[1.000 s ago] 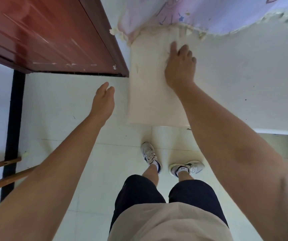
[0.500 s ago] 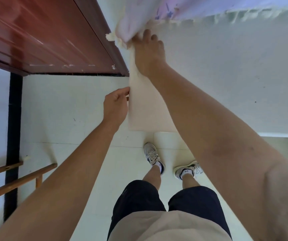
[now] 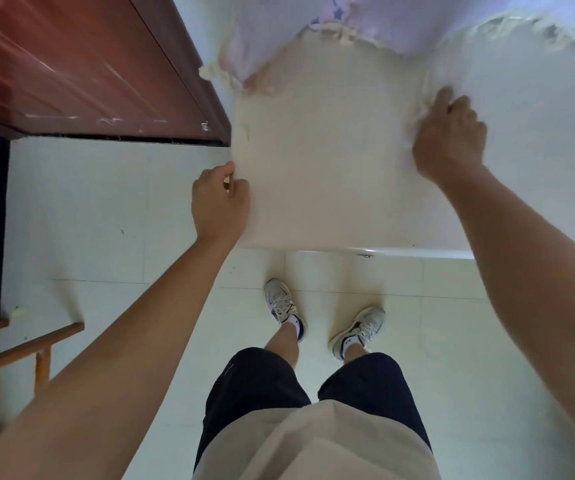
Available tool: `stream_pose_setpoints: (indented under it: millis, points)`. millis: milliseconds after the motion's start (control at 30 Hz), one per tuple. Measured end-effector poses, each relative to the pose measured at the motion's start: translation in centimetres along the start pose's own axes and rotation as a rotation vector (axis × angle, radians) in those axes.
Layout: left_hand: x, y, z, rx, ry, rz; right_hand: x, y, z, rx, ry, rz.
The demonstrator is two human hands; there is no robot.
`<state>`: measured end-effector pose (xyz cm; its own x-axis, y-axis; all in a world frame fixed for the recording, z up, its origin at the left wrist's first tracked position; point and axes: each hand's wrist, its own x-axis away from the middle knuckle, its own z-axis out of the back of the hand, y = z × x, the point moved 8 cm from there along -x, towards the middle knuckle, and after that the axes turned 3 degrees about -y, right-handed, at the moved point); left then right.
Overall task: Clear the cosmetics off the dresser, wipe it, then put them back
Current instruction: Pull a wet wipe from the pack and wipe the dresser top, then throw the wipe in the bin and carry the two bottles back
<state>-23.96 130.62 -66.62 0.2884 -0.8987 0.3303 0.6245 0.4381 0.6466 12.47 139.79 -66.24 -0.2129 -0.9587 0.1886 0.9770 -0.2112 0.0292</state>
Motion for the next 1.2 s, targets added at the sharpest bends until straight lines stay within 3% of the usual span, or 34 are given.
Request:
stream_pose_setpoints:
  millis: [133, 233, 300, 467, 533, 600, 767, 933, 1200]
  points:
    - [1.8, 0.3, -1.1, -0.138, 0.073, -0.012, 4.0, 8.3, -0.9, 0.012, -0.086, -0.226]
    - [4.2, 0.9, -1.6, -0.191, 0.119, -0.046, 9.2, 9.2, -1.6, -0.032, -0.057, -0.237]
    - [6.3, 1.4, -2.5, -0.270, 0.122, -0.074, 13.3, 6.9, -2.4, -0.029, -0.032, -0.117]
    - [12.8, 2.1, -6.2, -0.435, -0.036, -0.136, 23.8, -2.8, -4.2, 0.041, -0.014, 0.579]
    - [14.5, 2.7, -6.6, -0.505, -0.084, -0.134, 24.9, -3.5, -3.8, 0.036, -0.029, 0.637]
    - [16.0, 2.8, -6.2, -0.544, -0.106, -0.096, 24.9, -2.5, -2.6, -0.060, -0.031, 0.566]
    - [20.4, 3.6, -1.1, -0.620, -0.013, -0.038, 24.5, -0.1, 2.5, -0.120, -0.036, 0.563]
    - [24.4, 5.7, 6.4, -0.546, 0.148, -0.025, 23.6, -0.1, 9.9, -0.171, 0.026, 0.583]
    - [34.2, 0.2, 20.4, -0.563, 0.318, 0.013, 33.8, -10.3, 18.7, -0.334, 0.204, 0.745]
